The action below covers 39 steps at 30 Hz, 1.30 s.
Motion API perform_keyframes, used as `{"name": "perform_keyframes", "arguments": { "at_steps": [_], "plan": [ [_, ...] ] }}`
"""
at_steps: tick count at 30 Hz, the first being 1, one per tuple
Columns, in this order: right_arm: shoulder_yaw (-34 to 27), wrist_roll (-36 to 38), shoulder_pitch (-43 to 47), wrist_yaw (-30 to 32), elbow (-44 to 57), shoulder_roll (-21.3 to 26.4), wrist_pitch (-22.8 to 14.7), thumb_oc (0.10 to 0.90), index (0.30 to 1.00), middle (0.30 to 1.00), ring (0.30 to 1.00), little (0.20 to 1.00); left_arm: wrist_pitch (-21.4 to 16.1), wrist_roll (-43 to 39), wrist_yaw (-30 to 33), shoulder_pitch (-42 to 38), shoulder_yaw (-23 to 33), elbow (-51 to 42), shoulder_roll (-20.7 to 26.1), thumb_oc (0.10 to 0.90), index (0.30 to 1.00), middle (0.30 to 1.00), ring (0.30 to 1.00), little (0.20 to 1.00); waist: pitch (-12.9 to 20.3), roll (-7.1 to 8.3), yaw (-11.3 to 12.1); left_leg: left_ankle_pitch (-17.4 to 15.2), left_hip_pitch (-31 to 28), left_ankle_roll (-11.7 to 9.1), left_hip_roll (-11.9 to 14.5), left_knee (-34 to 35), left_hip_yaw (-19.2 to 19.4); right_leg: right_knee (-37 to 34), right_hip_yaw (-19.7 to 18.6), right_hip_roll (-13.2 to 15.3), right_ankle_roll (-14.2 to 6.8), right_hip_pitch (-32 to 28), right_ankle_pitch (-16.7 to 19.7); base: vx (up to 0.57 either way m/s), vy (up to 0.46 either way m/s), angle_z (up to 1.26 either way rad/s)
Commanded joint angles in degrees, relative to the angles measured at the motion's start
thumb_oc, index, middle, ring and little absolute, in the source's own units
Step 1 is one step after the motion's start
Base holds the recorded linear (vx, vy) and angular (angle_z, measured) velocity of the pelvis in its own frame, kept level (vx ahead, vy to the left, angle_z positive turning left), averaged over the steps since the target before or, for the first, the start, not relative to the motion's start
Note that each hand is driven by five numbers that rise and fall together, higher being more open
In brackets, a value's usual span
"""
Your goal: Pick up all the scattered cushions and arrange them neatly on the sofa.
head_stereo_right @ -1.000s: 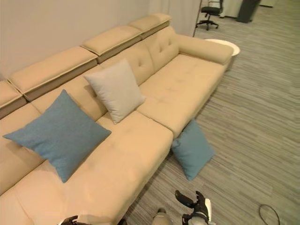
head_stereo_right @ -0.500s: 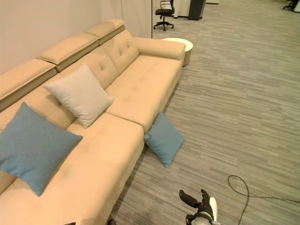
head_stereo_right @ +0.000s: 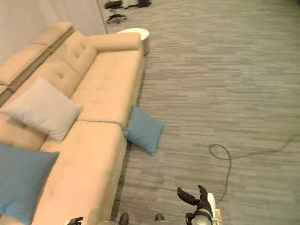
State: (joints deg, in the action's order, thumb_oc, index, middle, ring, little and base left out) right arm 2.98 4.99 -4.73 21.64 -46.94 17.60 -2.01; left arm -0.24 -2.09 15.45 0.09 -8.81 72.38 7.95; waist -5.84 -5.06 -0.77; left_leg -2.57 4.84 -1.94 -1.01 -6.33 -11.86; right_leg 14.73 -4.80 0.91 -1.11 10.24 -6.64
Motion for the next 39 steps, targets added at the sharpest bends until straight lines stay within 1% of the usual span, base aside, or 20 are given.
{"name": "perform_keyframes", "arguments": {
  "at_steps": [1, 7, 9, 11, 13, 15, 18, 21, 24, 27, 28, 29, 30, 31, 32, 33, 34, 36, 38, 39],
  "plan": [
    [-0.3, -1.3, 1.7, 0.8, 4.3, 2.3, -3.5, 0.800, 0.900, 0.900, 0.900, 0.900, -1.9, 2.5, 1.0, -1.9, -1.6, -0.3, 0.8, 0.800, 0.900, 0.900, 0.900, 0.900, 0.3, 0.37, -0.9, -6.3, 2.1, 0.6, -3.1, -5.0, 0.7, -6.1, 3.3, 0.2, -3.0, -2.6, 0.9, -0.12, 0.178, -0.57],
    [-1.2, -1.6, 1.0, 0.8, 5.6, 2.4, -2.9, 0.800, 0.900, 0.900, 0.900, 0.900, -2.2, 3.6, 1.2, -2.8, -3.0, -1.5, 0.4, 0.800, 0.900, 0.900, 0.900, 0.900, -0.5, -1.36, -2.8, -5.5, 1.6, 2.0, -2.9, -1.5, 4.4, -3.6, 1.6, 1.1, -4.2, 1.4, 1.6, -0.10, 0.122, -0.50],
    [-0.9, -2.7, 0.9, 0.7, 5.4, 1.9, -2.5, 0.800, 0.900, 0.900, 0.900, 0.900, -2.2, 4.8, 1.4, -3.1, -3.2, -1.3, 0.5, 0.800, 0.900, 0.900, 0.900, 0.900, -1.8, -2.12, -3.1, -5.2, 1.1, 2.9, -2.3, -0.6, 8.0, -0.2, 3.4, 2.7, -5.3, 3.8, 1.7, -0.07, 0.090, -0.43],
    [-0.6, -3.8, 1.6, 0.5, 4.9, 1.8, -2.5, 0.800, 0.900, 0.900, 0.900, 0.900, -2.0, 4.8, 1.5, -2.9, -2.6, -1.1, 1.0, 0.800, 0.900, 0.900, 0.900, 0.900, -1.9, -2.77, -1.9, -5.3, 0.7, 3.0, -0.9, 0.3, 11.4, 0.7, 10.7, 6.5, -5.3, 4.1, 1.6, -0.01, -0.013, -1.16],
    [-0.8, -4.3, 1.3, 0.1, 4.8, 1.5, -2.5, 0.800, 0.900, 0.900, 0.900, 0.900, -1.8, 5.0, 1.4, -2.7, -2.2, -1.0, 1.3, 0.800, 0.900, 0.900, 0.900, 0.900, -1.7, -3.13, -1.8, -5.5, 0.0, 2.9, 0.4, 0.5, 13.7, 0.8, 15.8, 9.6, -4.7, 2.8, 0.9, 0.02, -0.056, -1.19],
    [-1.2, -4.6, 0.7, -0.1, 4.8, 1.5, -2.3, 0.800, 0.900, 0.900, 0.900, 0.900, -1.7, 5.2, 1.0, -2.4, -1.7, -0.9, 1.5, 0.800, 0.900, 0.900, 0.900, 0.900, -1.4, -3.09, -1.8, -6.0, -0.6, 2.9, 1.0, 0.2, 15.5, -0.1, 17.0, 11.3, -5.0, 1.6, 1.1, 0.05, -0.061, -0.64],
    [-2.0, -4.8, -0.4, -0.2, 5.0, 2.3, -2.0, 0.800, 0.900, 0.900, 0.900, 0.900, -1.9, 6.2, 0.9, -1.8, -1.3, -1.0, 1.6, 0.800, 0.900, 0.900, 0.900, 0.900, -1.0, -3.25, -2.1, -7.1, -1.2, 2.7, 1.8, -0.7, 18.3, -2.8, 16.4, 13.2, -6.2, 1.1, 2.9, 0.08, -0.102, -0.77],
    [-1.8, -5.3, -0.6, -0.5, 5.3, 2.7, -1.6, 0.800, 0.900, 0.900, 0.900, 0.900, -1.8, 7.6, 1.2, -1.7, -1.7, -1.0, 2.1, 0.800, 0.900, 0.900, 0.900, 0.900, -1.4, -3.55, -2.3, -7.4, -2.3, 2.0, 3.7, -0.5, 20.8, -3.0, 16.4, 14.1, -7.1, 3.5, 4.9, 0.11, -0.150, -0.59],
    [-1.8, -5.2, -0.8, -0.5, 5.5, 2.7, -1.6, 0.800, 0.900, 0.900, 0.900, 0.900, -1.7, 8.1, 1.2, -1.8, -1.8, -1.1, 2.2, 0.800, 0.900, 0.900, 0.900, 0.900, -1.5, -3.45, -2.4, -7.5, -3.2, 1.7, 4.1, -0.1, 21.6, -3.5, 16.7, 14.2, -7.3, 3.1, 5.0, 0.12, -0.146, -0.46],
    [-1.5, -5.1, -1.9, -1.2, 6.0, 3.0, -2.0, 0.800, 0.900, 0.900, 0.900, 0.900, -2.0, 9.3, 1.8, -2.5, -2.8, -2.0, 2.7, 0.800, 0.900, 0.900, 0.900, 0.900, -1.5, -2.63, -3.2, -6.8, -3.8, -0.5, 6.8, -1.4, 21.6, -3.8, 17.2, 12.8, -6.9, 1.9, 3.7, 0.16, -0.325, -0.06],
    [-1.6, -5.1, -1.9, -1.2, 6.0, 3.0, -2.0, 0.800, 0.900, 0.900, 0.900, 0.900, -2.0, 9.3, 1.8, -2.4, -2.8, -2.0, 2.6, 0.800, 0.900, 0.900, 0.900, 0.900, -1.6, -2.71, -3.1, -7.0, -4.0, -0.5, 6.9, -1.6, 21.6, -3.6, 17.2, 12.8, -6.9, 1.8, 3.4, 0.14, -0.386, 0.01],
    [-1.0, -4.9, -2.0, -1.6, 5.3, 3.4, -2.5, 0.800, 0.900, 0.900, 0.900, 0.900, -2.7, 8.2, 1.7, -2.9, -3.0, -3.3, 2.5, 0.800, 0.900, 0.900, 0.900, 0.900, -1.7, -2.58, -3.0, -4.3, -2.6, -2.2, 9.8, -5.3, 21.0, -4.3, 17.7, 10.6, -5.4, 0.5, 1.6, 0.10, -0.266, 0.00],
    [-1.0, -4.9, -2.0, -1.6, 5.3, 3.4, -2.5, 0.800, 0.900, 0.900, 0.900, 0.900, -2.6, 8.2, 1.7, -2.9, -3.0, -3.3, 2.5, 0.800, 0.900, 0.900, 0.900, 0.900, -1.7, -2.63, -3.0, -4.3, -2.5, -2.2, 9.9, -5.4, 20.9, -4.3, 17.8, 10.6, -5.4, 0.5, 1.6, 0.14, -0.532, 0.14],
    [-0.4, -5.0, -1.7, -2.0, 4.4, 3.9, -2.5, 0.800, 0.900, 0.900, 0.900, 0.900, -3.2, 6.2, 1.6, -3.1, -2.9, -5.5, 2.6, 0.800, 0.900, 0.900, 0.900, 0.900, -2.9, -1.89, -1.9, 0.5, 1.5, -2.7, 12.3, -14.4, 19.2, -4.7, 18.9, 9.1, -3.4, -1.6, 0.3, 0.08, -0.401, 0.23],
    [-0.3, -4.9, -1.8, -2.0, 4.3, 4.1, -2.5, 0.800, 0.900, 0.900, 0.900, 0.900, -3.4, 4.9, 1.4, -3.3, -2.9, -7.0, 2.6, 0.800, 0.900, 0.900, 0.900, 0.900, -3.6, -1.52, -1.3, 2.0, 3.5, -2.3, 12.6, -18.8, 17.8, -4.9, 19.5, 8.5, -2.4, -2.5, -0.4, 0.08, -0.398, 0.28],
    [-0.3, -4.9, -1.8, -2.0, 4.3, 4.1, -2.5, 0.800, 0.900, 0.900, 0.900, 0.900, -3.4, 4.9, 1.4, -3.2, -2.9, -7.0, 2.6, 0.800, 0.900, 0.900, 0.900, 0.900, -3.6, -1.53, -1.3, 2.0, 3.5, -2.3, 12.6, -18.8, 17.8, -4.9, 19.5, 8.5, -2.4, -2.5, -0.4, 0.11, -0.338, 0.06],
    [-0.4, -4.5, -1.5, -1.9, 3.8, 4.6, -2.3, 0.800, 0.900, 0.900, 0.900, 0.900, -3.5, 3.5, 1.2, -3.6, -3.3, -9.2, 2.6, 0.800, 0.900, 0.900, 0.900, 0.900, -4.7, -0.74, -0.3, 2.3, 6.4, -1.7, 12.4, -23.7, 17.4, -5.5, 20.3, 7.9, -1.3, -4.4, -1.7, 0.15, -0.287, 0.03],
    [-0.2, -4.1, -0.7, -2.1, 2.7, 4.9, -1.9, 0.800, 0.900, 0.900, 0.900, 0.900, -3.4, 2.5, 0.8, -3.8, -3.5, -9.4, 2.4, 0.800, 0.900, 0.900, 0.900, 0.900, -5.4, -0.34, 0.9, 0.0, 10.8, -1.1, 9.7, -23.2, 17.5, -6.6, 20.5, 7.6, -1.4, -6.3, -2.5, 0.22, -0.240, 0.24],
    [0.1, -3.6, -0.4, -2.2, 1.6, 5.1, -2.0, 0.800, 0.900, 0.900, 0.900, 0.900, -3.4, 2.1, 0.4, -3.2, -3.2, -8.6, 2.2, 0.800, 0.900, 0.900, 0.900, 0.900, -5.2, -0.26, 2.5, -1.1, 13.6, -0.7, 7.1, -18.5, 18.8, -7.6, 20.8, 7.0, -1.8, -7.9, -3.3, 0.27, -0.096, 0.42],
    [0.3, -3.5, -0.1, -2.3, 1.1, 5.3, -1.9, 0.800, 0.900, 0.900, 0.900, 0.900, -3.2, 2.0, 0.2, -2.9, -2.7, -7.8, 2.0, 0.800, 0.900, 0.900, 0.900, 0.900, -5.0, -0.61, 3.5, 0.4, 14.6, -1.0, 6.6, -14.3, 19.6, -8.0, 21.0, 6.4, -2.0, -8.9, -3.8, 0.20, -0.043, 0.22]
  ]
}}
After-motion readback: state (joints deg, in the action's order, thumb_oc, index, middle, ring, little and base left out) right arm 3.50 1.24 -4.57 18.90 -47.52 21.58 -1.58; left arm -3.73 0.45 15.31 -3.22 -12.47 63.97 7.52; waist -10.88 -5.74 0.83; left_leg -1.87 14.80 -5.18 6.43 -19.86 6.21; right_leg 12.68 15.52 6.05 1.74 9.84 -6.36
